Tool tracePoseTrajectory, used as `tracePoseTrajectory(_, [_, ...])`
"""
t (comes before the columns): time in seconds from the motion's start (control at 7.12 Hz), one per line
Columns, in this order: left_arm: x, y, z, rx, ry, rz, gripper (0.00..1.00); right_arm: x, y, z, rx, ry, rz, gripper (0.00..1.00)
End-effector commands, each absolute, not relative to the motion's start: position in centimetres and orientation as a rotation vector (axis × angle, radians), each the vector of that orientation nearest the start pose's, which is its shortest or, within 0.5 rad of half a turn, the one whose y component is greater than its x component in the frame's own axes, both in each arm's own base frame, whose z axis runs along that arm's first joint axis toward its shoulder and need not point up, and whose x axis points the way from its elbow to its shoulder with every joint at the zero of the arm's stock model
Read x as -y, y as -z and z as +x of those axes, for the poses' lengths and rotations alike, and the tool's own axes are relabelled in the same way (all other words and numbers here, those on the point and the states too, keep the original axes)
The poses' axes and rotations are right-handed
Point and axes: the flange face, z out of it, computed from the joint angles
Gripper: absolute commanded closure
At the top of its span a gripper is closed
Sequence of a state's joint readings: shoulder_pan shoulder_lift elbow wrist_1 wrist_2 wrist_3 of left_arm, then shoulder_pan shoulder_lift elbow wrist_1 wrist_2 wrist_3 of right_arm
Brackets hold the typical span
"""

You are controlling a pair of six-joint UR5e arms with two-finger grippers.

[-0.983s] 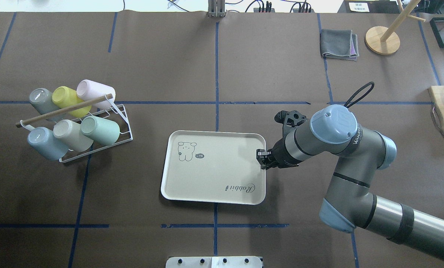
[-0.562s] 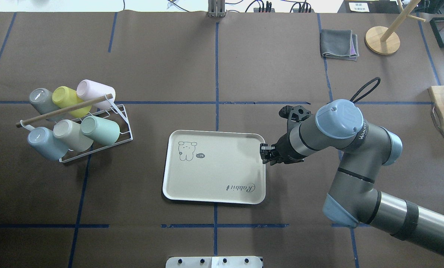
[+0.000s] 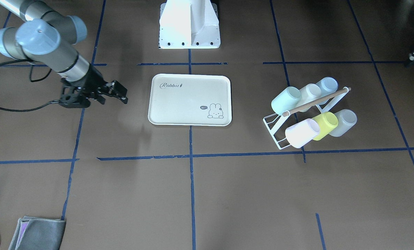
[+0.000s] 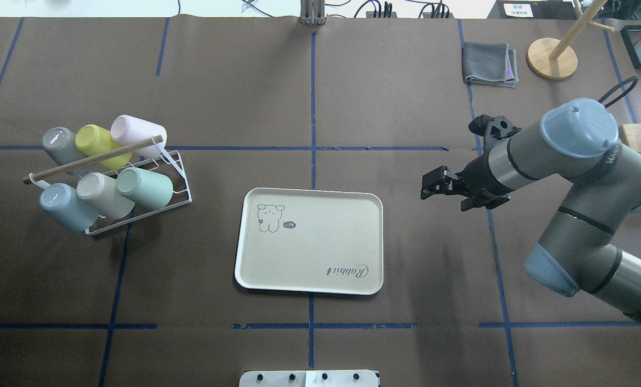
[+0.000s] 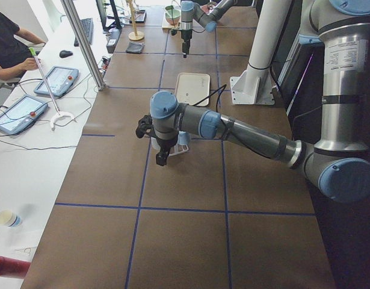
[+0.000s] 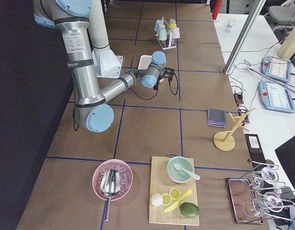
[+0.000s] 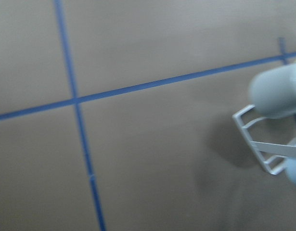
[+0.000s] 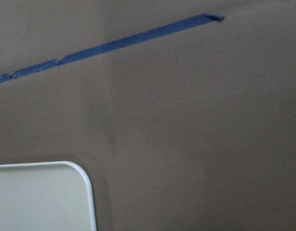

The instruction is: Pick up and place green cup on tray

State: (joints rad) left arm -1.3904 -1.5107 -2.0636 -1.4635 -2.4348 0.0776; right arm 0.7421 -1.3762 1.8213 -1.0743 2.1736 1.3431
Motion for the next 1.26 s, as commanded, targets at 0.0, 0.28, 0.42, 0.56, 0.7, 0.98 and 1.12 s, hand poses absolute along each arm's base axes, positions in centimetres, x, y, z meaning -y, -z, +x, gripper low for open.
tracePoseTrajectory(0.0, [42.7,-35.5,7.8,-0.861,-0.562,0.407,0.00,43.1,-43.0,-28.8,1.008,-0.175,-0.022,0.00])
tracePoseTrajectory(0.28, [42.2,-30.1,15.0,-0.709,-0.710,0.534,0.00,42.8,-45.9,-26.1,0.969,-0.141,0.007,0.00])
tracePoseTrajectory(0.42, [41.6,-28.5,18.4,-0.625,-0.760,0.556,0.00,42.6,-46.8,-25.7,0.953,-0.147,0.009,0.00])
tracePoseTrajectory(0.56, [41.6,-25.2,21.9,-0.562,-0.803,0.544,0.00,42.5,-47.5,-25.4,0.941,-0.142,0.010,0.00])
tracePoseTrajectory(0.7, [40.1,-20.9,26.7,-0.527,-0.899,0.554,0.00,42.5,-47.7,-25.3,0.938,-0.142,0.011,0.00])
tracePoseTrajectory(0.98, [37.7,-20.8,31.5,-0.338,-0.962,0.635,0.01,42.5,-48.0,-25.0,0.933,-0.147,0.011,0.00])
tracePoseTrajectory(1.12, [35.8,-21.3,34.4,-0.212,-1.012,0.674,0.00,42.8,-48.3,-24.0,0.929,-0.162,0.019,0.00])
